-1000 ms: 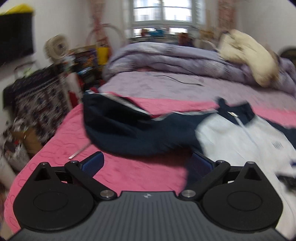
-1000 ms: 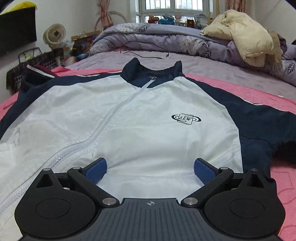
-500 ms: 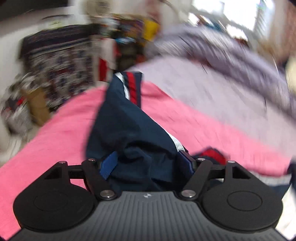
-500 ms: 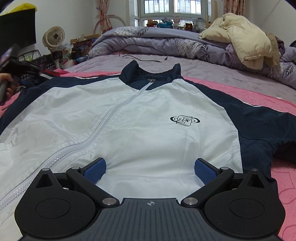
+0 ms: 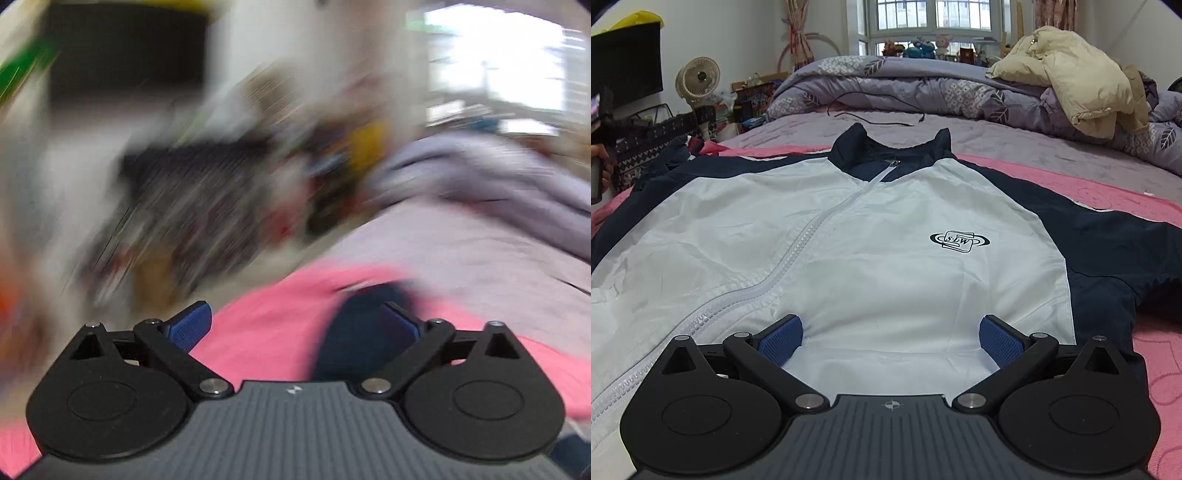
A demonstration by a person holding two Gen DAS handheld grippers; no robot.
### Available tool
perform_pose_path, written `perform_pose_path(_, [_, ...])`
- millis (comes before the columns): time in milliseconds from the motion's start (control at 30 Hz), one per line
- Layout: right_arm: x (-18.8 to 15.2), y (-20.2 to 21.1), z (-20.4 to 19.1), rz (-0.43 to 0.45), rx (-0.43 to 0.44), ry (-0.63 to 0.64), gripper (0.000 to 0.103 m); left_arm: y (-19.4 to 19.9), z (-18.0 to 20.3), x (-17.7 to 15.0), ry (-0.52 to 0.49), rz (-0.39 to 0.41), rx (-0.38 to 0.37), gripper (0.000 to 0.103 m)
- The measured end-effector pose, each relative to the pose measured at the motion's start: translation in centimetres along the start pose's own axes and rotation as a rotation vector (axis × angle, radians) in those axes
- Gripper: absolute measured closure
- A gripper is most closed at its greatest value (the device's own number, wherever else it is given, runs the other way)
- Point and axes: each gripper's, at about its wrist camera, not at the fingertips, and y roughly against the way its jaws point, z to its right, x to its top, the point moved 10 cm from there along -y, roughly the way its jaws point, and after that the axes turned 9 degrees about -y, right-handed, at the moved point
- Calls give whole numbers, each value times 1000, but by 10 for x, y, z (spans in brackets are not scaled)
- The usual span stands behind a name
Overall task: Fold clothes
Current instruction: 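Grasp the red-striped cuff of the other navy sleeve with the left gripper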
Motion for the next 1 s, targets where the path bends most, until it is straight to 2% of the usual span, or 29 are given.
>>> perform_pose_path(67, [0, 0, 0, 0, 0, 0, 0, -29, -6, -11, 79, -96, -58, 16])
perform_pose_path(100, [0, 1, 1, -1, 0, 0, 0, -42, -9, -16, 119, -144, -87, 15])
perform_pose_path(133, [0, 1, 1, -2, 1, -2, 0, -56, -11, -21, 159, -192, -116, 9])
perform_pose_path(200, [0, 0, 1, -3, 0, -3, 0, -58, 5, -22, 112, -183, -204, 8])
perform_pose_path(267, [1, 0, 1, -4, -2, -4, 0, -53, 23, -23, 143, -186, -354, 9])
perform_pose_path(300, [1, 0, 1, -3, -2, -4, 0, -50, 28, -23, 186, -189, -458, 11])
perform_pose_path(333, [1, 0, 1, -3, -3, -4, 0, -49, 29, -24, 207, -189, -476, 15])
perform_pose_path(367, [0, 0, 1, -3, -3, -4, 0, -48, 28, -25, 219, -188, -466, 20])
perform_pose_path(433, [0, 1, 1, -3, -3, -4, 0, -47, 26, -27, 244, -186, -445, 54])
perform_pose_path(467, [0, 1, 1, -3, -4, -4, 0, -47, 24, -28, 257, -184, -435, 64])
perform_pose_path(500, [0, 1, 1, -3, -4, -4, 0, -46, 23, -29, 269, -183, -425, 89])
perform_pose_path(533, [0, 1, 1, -3, -4, -4, 0, -45, 22, -30, 282, -182, -414, 100])
perform_pose_path(567, [0, 1, 0, -3, -4, -4, 0, -44, 21, -31, 294, -181, -404, 102])
perform_pose_path(600, [0, 1, 0, -3, -4, -4, 0, -35, 13, -22, 303, -116, -379, 103])
perform_pose_path(700, [0, 1, 0, -2, -3, -5, 0, 11, -19, 23, 218, 181, -224, 103])
perform_pose_path(800, [0, 1, 0, -1, -3, -6, 0, 48, -51, 46, 167, 357, -93, 101])
perform_pose_path(833, [0, 1, 1, 0, -4, -6, 0, 44, -57, 47, 134, 336, -55, 93])
perform_pose_path(867, [0, 0, 1, 1, -4, -6, 0, 29, -62, 40, 88, 260, -8, 89])
perform_pose_path(933, [1, 0, 2, 1, -3, -6, 0, -16, -71, 9, 31, 19, 71, 83])
perform_pose_path(967, [1, 0, 2, 1, -4, -6, 0, -38, -79, -13, 54, -119, 82, 83])
perform_pose_path(1000, [1, 0, 2, 1, -4, -5, 0, -46, -87, -24, 119, -158, 56, 73])
